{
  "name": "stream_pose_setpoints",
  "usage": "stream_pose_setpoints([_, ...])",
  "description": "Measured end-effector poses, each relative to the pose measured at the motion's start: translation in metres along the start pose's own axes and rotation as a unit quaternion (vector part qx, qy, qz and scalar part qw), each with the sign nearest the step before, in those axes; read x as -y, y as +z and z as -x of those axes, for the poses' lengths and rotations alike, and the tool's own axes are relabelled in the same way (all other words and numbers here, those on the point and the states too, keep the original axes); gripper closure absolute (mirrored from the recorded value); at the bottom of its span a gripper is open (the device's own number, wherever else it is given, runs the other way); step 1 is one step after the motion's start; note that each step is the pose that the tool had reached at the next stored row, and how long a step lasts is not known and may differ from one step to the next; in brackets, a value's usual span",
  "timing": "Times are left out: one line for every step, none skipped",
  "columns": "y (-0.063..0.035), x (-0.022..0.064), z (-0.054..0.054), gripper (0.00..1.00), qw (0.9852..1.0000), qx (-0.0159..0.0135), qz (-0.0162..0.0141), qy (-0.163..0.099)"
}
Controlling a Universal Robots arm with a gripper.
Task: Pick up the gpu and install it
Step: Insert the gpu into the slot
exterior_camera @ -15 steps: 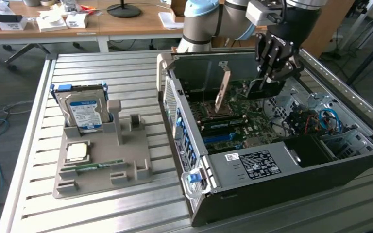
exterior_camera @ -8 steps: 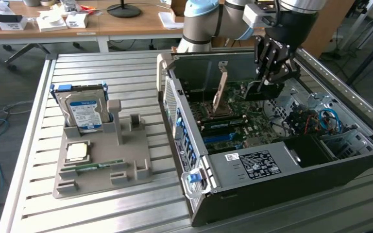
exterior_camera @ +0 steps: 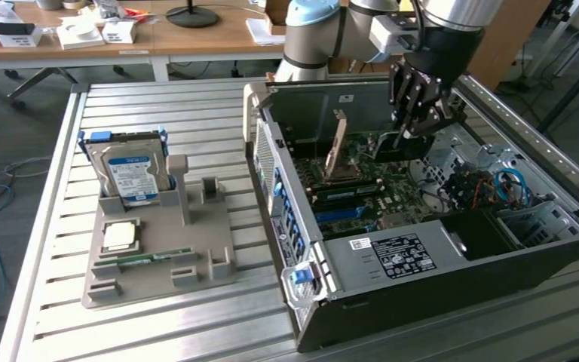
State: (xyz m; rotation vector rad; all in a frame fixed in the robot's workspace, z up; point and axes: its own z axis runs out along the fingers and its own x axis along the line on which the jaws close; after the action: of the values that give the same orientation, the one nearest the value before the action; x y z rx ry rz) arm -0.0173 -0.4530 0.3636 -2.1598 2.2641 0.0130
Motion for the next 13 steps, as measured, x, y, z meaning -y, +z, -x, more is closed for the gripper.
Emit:
stream_pose_setpoints([0.0011, -0.0005, 0.000, 0.74, 1.0000, 0.0000, 0.0000, 0.000])
stream_pose_setpoints([0.0020, -0.0009, 0.000, 0.74, 1.0000, -0.0001, 0.0000, 0.000])
stream_pose_setpoints([0.0030, -0.0012, 0.000, 0.74, 1.0000, 0.0000, 0.0000, 0.001])
stream_pose_setpoints([0.0039, -0.0012, 0.000, 0.74, 1.0000, -0.0001, 0.0000, 0.001])
stream_pose_setpoints([0.0048, -0.0014, 0.000, 0.74, 1.0000, -0.0001, 0.0000, 0.001])
stream_pose_setpoints([0.0057, -0.0015, 0.000, 0.74, 1.0000, 0.0000, 0.0000, 0.001])
stream_pose_setpoints([0.0065, -0.0016, 0.000, 0.74, 1.0000, 0.0000, 0.0000, 0.001])
stream_pose_setpoints([0.0075, -0.0018, 0.000, 0.74, 1.0000, -0.0001, 0.0000, 0.001])
stream_pose_setpoints([0.0087, -0.0021, 0.000, 0.74, 1.0000, 0.0000, 0.0000, 0.001])
stream_pose_setpoints([0.0099, -0.0022, 0.000, 0.74, 1.0000, 0.0000, 0.0000, 0.001])
stream_pose_setpoints([0.0112, -0.0024, 0.000, 0.74, 1.0000, 0.0000, 0.0000, 0.001])
stream_pose_setpoints([0.0125, -0.0028, 0.000, 0.74, 1.0000, 0.0000, 0.0000, 0.002])
stream_pose_setpoints([0.0139, -0.0031, 0.000, 0.74, 1.0000, -0.0001, 0.0000, 0.002])
